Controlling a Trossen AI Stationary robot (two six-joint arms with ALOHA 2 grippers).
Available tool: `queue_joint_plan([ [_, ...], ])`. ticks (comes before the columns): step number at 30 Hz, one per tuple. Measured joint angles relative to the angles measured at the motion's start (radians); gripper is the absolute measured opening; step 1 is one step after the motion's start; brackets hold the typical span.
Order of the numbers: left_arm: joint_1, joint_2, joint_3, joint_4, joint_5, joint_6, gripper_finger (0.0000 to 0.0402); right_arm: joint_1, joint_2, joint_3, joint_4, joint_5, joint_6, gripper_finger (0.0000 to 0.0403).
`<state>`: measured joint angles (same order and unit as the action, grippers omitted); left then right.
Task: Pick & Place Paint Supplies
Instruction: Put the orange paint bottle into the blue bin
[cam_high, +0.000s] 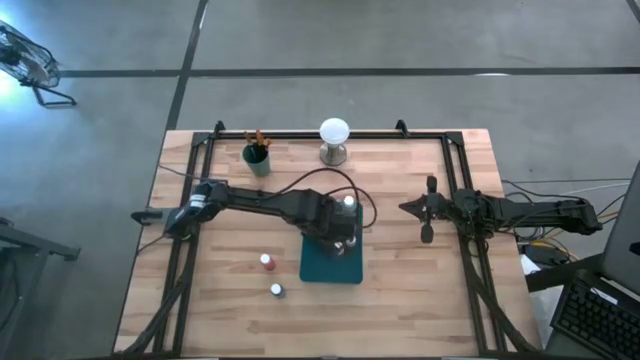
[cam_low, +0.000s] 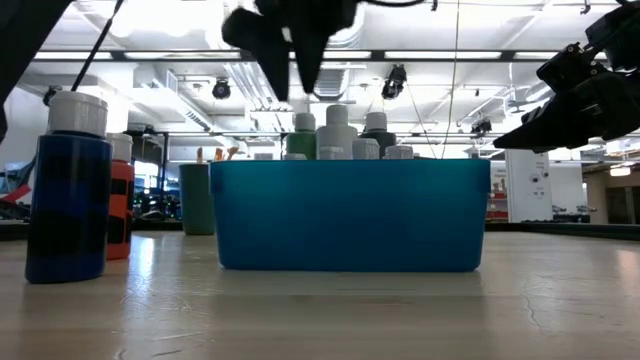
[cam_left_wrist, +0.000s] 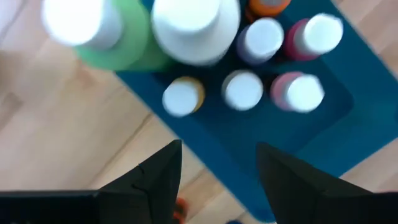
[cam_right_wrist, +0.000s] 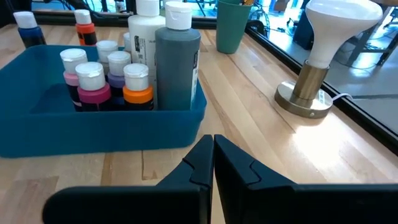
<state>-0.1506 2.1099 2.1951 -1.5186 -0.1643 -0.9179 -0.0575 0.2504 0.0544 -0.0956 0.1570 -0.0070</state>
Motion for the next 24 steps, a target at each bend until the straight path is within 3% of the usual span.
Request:
queue_joint_plan([
  [6, -0.031, -0.055, -0.008, -0.054, -0.061, -0.022, 0.0209, 0.000, 0.000, 0.000, 0.000, 0.000, 0.006, 0.0008],
  [14, -0.035, -0.126, -0.046, -0.052, -0.003, -0.087, 0.0209, 0.000, 0.000, 0.000, 0.001, 0.000, 0.006, 0.0008],
  [24, -0.036, -0.332, -0.420, 0.006, 0.146, -0.297, 0.0209, 0.000, 0.000, 0.000, 0.001, 0.000, 0.000, 0.0008],
])
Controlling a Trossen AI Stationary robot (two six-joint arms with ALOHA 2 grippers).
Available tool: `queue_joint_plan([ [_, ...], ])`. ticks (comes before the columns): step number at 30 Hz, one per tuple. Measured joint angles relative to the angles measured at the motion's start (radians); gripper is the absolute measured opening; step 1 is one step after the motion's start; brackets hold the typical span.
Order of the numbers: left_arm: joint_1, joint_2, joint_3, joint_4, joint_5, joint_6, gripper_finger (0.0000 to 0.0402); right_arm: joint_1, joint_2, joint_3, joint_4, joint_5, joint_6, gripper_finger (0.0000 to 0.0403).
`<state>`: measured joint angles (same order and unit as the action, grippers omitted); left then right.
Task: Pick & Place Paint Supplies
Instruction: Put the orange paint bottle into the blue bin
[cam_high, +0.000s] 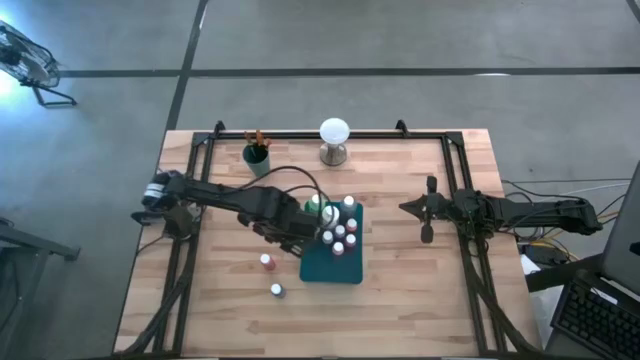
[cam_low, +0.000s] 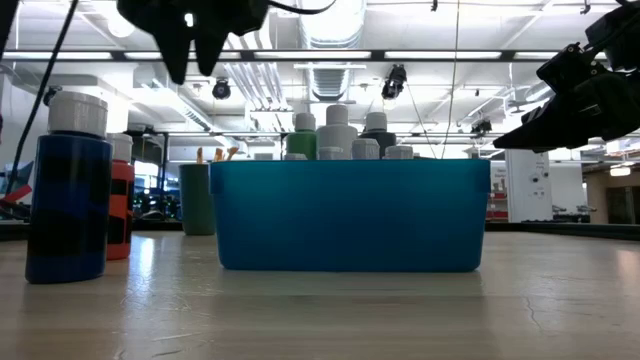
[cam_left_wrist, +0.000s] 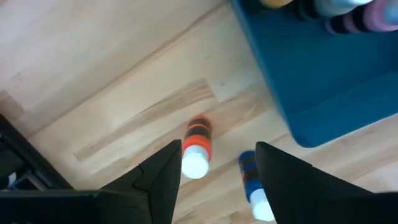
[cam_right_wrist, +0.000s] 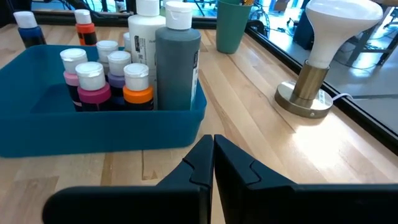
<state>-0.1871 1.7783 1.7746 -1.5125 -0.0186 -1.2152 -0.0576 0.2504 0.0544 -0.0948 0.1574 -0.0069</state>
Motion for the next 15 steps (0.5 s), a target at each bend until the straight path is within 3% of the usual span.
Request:
queue_joint_plan([
  [8, -0.017, -0.152, -0.188, 0.041, -0.013, -0.054, 0.0209, 0.000, 0.000, 0.000, 0.000, 0.000, 0.000, 0.0008],
  [15, -0.021, -0.207, -0.262, 0.108, -0.024, -0.048, 0.0209, 0.000, 0.000, 0.000, 0.000, 0.000, 0.000, 0.0008],
])
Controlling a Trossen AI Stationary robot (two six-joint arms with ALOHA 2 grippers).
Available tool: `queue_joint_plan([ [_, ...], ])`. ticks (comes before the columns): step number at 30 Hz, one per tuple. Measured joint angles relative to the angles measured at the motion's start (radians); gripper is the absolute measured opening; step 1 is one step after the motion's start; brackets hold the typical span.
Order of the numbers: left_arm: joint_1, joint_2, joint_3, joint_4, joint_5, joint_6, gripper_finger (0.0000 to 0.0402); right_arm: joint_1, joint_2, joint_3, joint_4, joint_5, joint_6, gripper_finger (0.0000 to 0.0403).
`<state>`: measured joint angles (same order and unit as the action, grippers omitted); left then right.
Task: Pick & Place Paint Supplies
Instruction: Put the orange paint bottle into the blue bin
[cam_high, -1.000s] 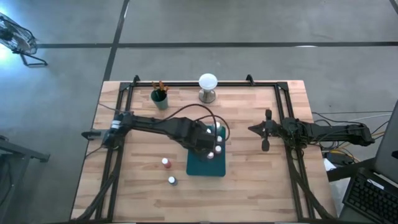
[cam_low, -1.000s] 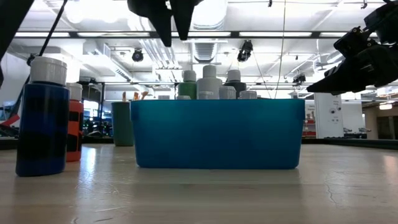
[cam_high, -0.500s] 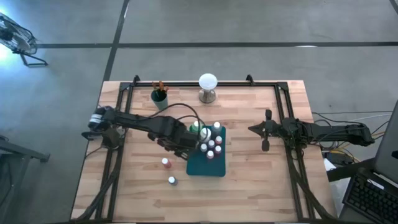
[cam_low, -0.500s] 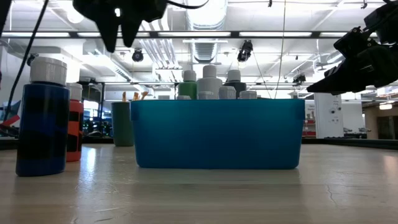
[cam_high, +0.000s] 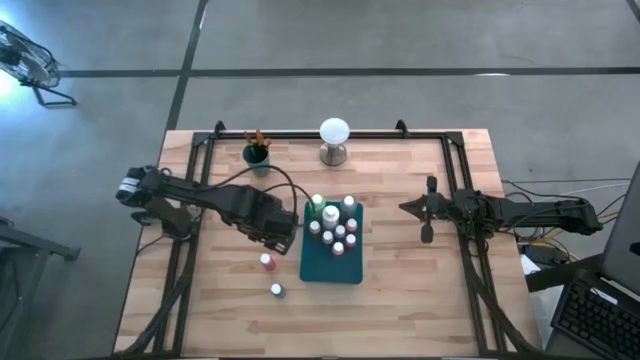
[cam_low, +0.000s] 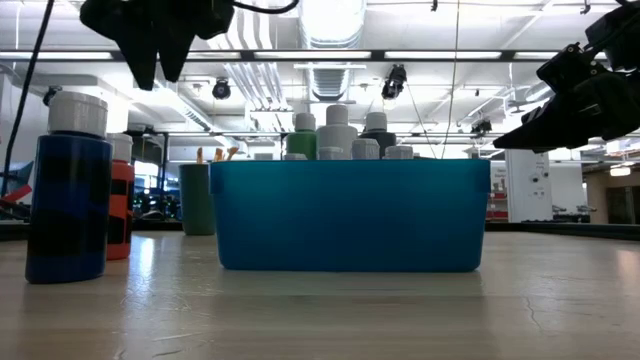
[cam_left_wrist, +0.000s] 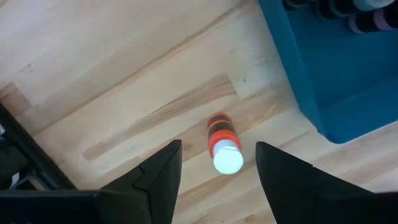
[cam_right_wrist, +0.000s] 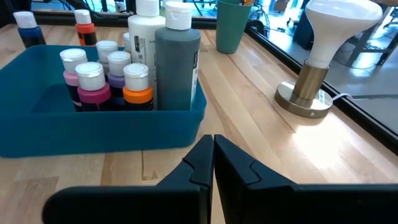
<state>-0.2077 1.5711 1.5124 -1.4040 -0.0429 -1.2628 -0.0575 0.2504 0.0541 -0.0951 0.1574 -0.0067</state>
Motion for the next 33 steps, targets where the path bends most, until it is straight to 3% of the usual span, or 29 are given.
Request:
queue_joint_plan([
  [14, 0.002, -0.002, -0.020, 0.102, 0.005, 0.097, 0.0209, 0.000, 0.000, 0.000, 0.000, 0.000, 0.007, 0.0008],
  [24, -0.036, -0.003, -0.027, 0.056, -0.010, 0.435, 0.0209, 0.000, 0.000, 0.000, 0.000, 0.000, 0.000, 0.0008],
  [33, -0.091, -0.003, -0.029, 0.011, -0.068, 0.520, 0.0209, 0.000, 0.000, 0.000, 0.000, 0.000, 0.000, 0.0008],
])
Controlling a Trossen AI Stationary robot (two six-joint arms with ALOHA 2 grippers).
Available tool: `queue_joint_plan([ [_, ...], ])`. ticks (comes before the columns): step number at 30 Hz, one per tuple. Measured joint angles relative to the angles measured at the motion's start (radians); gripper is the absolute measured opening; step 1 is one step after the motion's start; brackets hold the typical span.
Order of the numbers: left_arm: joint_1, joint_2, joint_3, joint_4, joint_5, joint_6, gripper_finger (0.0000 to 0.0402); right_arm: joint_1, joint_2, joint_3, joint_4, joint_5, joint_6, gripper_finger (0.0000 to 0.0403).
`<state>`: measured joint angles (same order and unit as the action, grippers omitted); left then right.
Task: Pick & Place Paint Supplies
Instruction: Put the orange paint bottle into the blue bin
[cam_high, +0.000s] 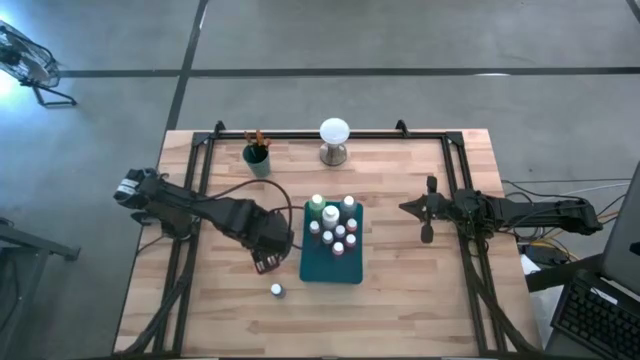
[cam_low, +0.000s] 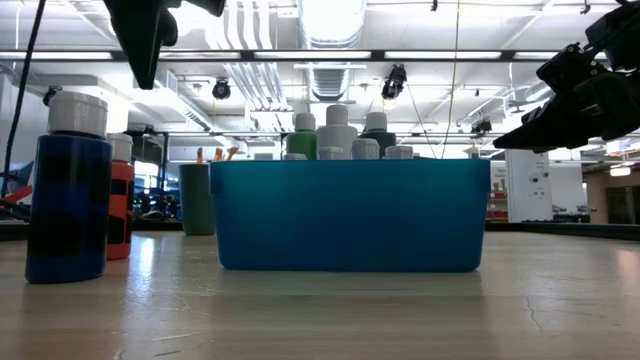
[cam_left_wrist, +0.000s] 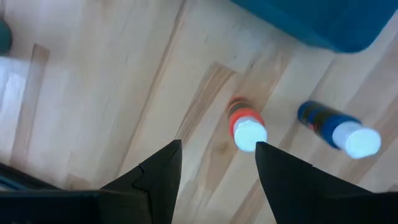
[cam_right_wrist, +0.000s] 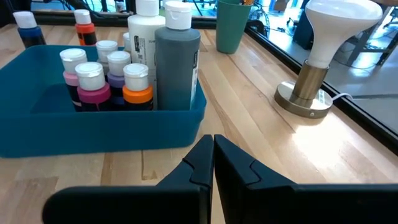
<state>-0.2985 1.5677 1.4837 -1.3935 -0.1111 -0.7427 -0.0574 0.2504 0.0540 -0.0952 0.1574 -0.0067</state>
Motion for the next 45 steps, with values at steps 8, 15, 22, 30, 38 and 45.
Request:
queue_joint_plan([
  [8, 0.004, 0.002, -0.020, 0.024, -0.002, -0.230, 0.0209, 0.000, 0.000, 0.000, 0.000, 0.000, 0.000, 0.0008],
  [15, -0.030, 0.002, -0.083, 0.083, 0.044, -0.583, 0.0209, 0.000, 0.000, 0.000, 0.000, 0.000, 0.000, 0.0008],
  [22, -0.040, 0.002, -0.116, 0.113, 0.147, -0.740, 0.0210, 0.000, 0.000, 0.000, 0.000, 0.000, 0.000, 0.0008],
  [30, -0.042, 0.003, -0.116, 0.125, 0.093, -0.784, 0.0257, 0.000, 0.000, 0.000, 0.000, 0.000, 0.000, 0.0008],
  [38, -0.043, 0.003, -0.145, 0.179, 0.056, -0.791, 0.0267, 0.000, 0.001, 0.000, 0.000, 0.000, 0.000, 0.0008],
  [45, -0.043, 0.003, -0.216, 0.269, 0.080, -0.799, 0.0265, 0.000, 0.001, 0.000, 0.000, 0.000, 0.000, 0.0008],
])
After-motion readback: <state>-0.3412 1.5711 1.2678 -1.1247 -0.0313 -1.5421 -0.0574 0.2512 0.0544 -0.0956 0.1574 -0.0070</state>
